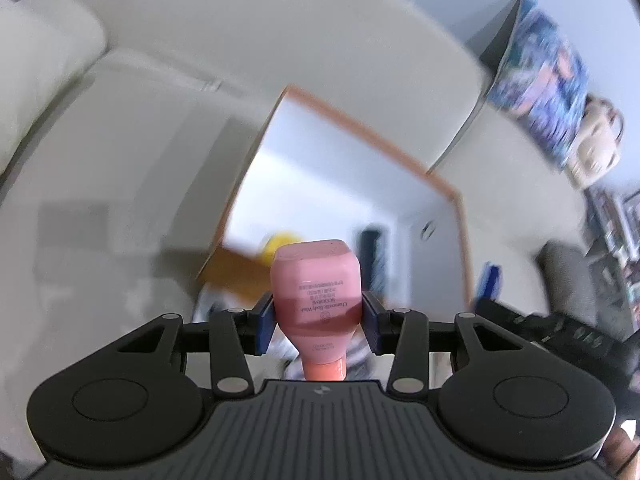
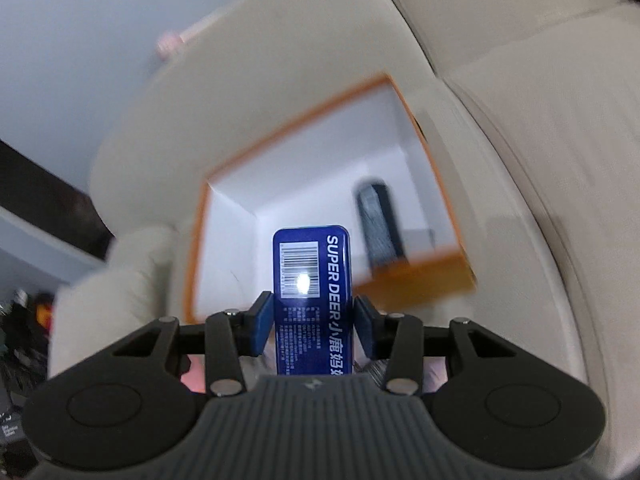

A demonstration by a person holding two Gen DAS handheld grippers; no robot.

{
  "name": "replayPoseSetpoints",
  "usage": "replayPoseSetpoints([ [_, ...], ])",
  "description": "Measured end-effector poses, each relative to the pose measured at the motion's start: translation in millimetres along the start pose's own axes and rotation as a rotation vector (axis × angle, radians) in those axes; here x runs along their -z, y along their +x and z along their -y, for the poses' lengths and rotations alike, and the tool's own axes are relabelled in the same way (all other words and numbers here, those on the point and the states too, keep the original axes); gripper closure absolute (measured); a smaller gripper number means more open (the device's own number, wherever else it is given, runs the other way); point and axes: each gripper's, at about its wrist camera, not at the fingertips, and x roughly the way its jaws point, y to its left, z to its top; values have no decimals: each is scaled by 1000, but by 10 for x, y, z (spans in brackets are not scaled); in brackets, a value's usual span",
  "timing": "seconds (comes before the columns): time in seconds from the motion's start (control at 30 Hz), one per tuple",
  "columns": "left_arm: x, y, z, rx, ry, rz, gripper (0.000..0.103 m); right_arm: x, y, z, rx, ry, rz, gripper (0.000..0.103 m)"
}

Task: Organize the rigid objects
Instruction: 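Carry pink bottle and blue tin into the shoebox with both tools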

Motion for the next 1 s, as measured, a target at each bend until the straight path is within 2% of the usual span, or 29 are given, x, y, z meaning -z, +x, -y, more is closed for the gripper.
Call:
replayPoseSetpoints([
  [0.13, -366, 207, 243, -2, 4, 22, 53, -249, 162, -104, 15, 1, 53, 58],
  [0.27, -567, 636, 367, -74, 42, 8, 53, -419, 499, -39, 73, 9, 50, 58],
  [0.33, -605, 882, 376, -110, 53, -31, 53, -459, 715, 7, 104, 5, 25, 58],
  [0.47, -611, 1281, 336, -166, 50, -109, 53, -437, 1064, 99, 130, 8, -30, 58],
  [0.7, -623, 1704, 269, -280, 96, -185, 53, -396, 1488, 138, 245, -52, -100, 58],
  [1.0, -520, 1918, 289, -350, 146, -212, 54, -372, 1745, 133, 350, -102, -148, 58],
])
